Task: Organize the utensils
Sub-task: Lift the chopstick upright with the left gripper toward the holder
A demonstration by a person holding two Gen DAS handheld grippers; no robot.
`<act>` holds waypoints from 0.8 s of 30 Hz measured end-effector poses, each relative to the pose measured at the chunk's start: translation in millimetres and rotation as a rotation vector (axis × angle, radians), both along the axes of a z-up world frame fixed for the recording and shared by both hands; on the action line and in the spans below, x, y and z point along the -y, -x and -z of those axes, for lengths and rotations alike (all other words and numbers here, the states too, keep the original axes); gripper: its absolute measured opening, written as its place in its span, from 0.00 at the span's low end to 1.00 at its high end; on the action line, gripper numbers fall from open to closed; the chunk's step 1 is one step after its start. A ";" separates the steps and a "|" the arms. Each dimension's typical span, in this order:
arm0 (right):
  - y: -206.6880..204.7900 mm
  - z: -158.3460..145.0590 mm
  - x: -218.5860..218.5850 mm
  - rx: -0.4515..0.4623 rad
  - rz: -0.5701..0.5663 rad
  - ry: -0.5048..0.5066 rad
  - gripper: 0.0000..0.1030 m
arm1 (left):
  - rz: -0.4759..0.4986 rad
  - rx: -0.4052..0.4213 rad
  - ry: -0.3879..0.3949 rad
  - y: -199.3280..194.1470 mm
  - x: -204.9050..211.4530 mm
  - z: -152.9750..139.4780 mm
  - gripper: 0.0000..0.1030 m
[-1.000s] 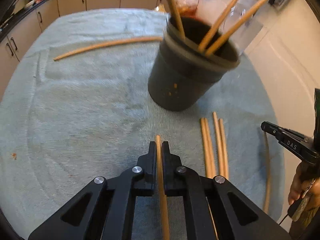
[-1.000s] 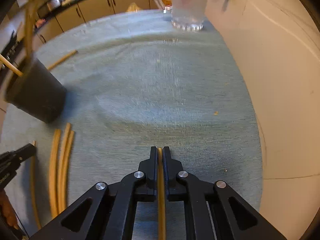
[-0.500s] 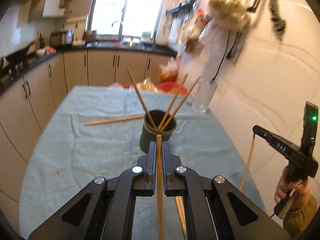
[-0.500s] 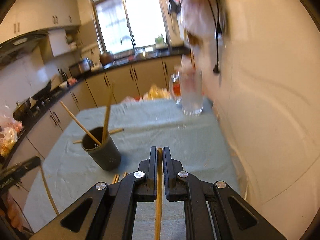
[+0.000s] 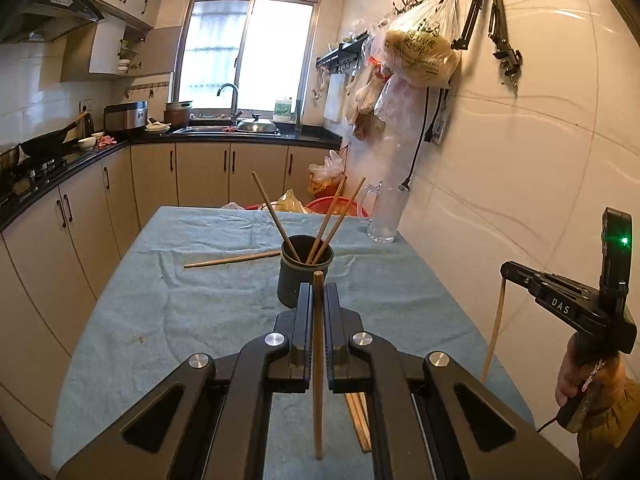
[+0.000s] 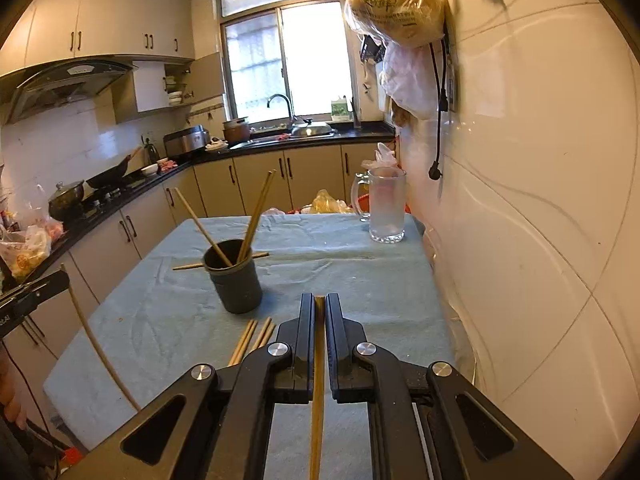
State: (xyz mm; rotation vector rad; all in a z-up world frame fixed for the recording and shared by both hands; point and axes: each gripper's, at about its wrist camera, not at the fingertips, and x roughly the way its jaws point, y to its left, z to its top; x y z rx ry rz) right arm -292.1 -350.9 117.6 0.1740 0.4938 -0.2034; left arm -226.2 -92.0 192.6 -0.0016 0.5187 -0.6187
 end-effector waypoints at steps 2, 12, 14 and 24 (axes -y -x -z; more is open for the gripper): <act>3.4 -3.4 -3.1 0.013 -0.009 0.003 0.05 | -0.002 0.010 0.008 4.9 -2.8 -2.3 0.04; 4.5 -16.0 -8.6 0.060 -0.020 -0.006 0.05 | -0.009 0.041 0.050 12.0 -15.8 -20.7 0.04; 0.0 -17.5 -7.0 0.063 -0.020 -0.017 0.05 | -0.011 0.047 0.054 9.8 -16.9 -25.0 0.04; -37.1 -35.8 -0.8 0.088 -0.049 -0.057 0.05 | -0.018 0.034 0.082 -32.4 -16.2 -54.1 0.04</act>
